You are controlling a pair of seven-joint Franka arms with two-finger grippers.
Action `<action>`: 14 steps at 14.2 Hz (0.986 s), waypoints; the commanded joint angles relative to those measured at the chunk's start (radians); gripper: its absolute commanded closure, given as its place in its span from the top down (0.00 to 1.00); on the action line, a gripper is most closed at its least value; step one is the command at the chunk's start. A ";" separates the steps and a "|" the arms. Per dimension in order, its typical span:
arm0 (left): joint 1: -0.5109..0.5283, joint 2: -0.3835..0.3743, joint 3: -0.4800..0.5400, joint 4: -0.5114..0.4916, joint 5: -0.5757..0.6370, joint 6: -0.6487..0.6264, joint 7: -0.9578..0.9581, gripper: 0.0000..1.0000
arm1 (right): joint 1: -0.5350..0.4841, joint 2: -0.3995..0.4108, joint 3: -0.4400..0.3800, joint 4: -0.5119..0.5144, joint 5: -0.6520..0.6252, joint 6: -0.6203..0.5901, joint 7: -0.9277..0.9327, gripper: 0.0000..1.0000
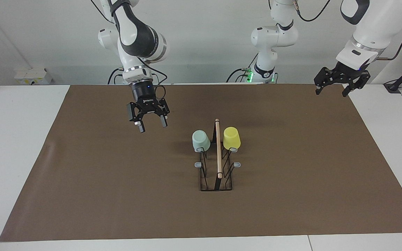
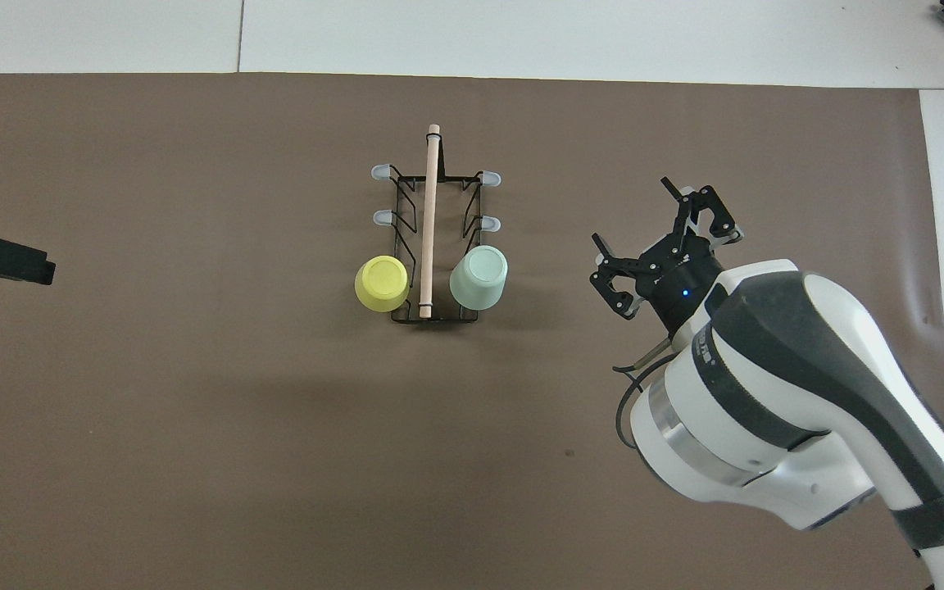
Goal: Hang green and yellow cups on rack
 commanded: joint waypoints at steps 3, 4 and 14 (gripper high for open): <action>-0.003 -0.027 0.003 -0.030 0.019 -0.006 -0.019 1.00 | -0.018 0.003 0.035 0.016 0.002 0.015 0.070 1.00; -0.003 -0.027 0.003 -0.030 0.021 -0.005 -0.019 1.00 | -0.017 0.003 0.039 0.022 -0.001 0.011 0.110 1.00; -0.005 -0.027 0.003 -0.030 0.019 -0.006 -0.019 1.00 | -0.021 0.015 0.052 0.050 -0.338 -0.096 0.229 1.00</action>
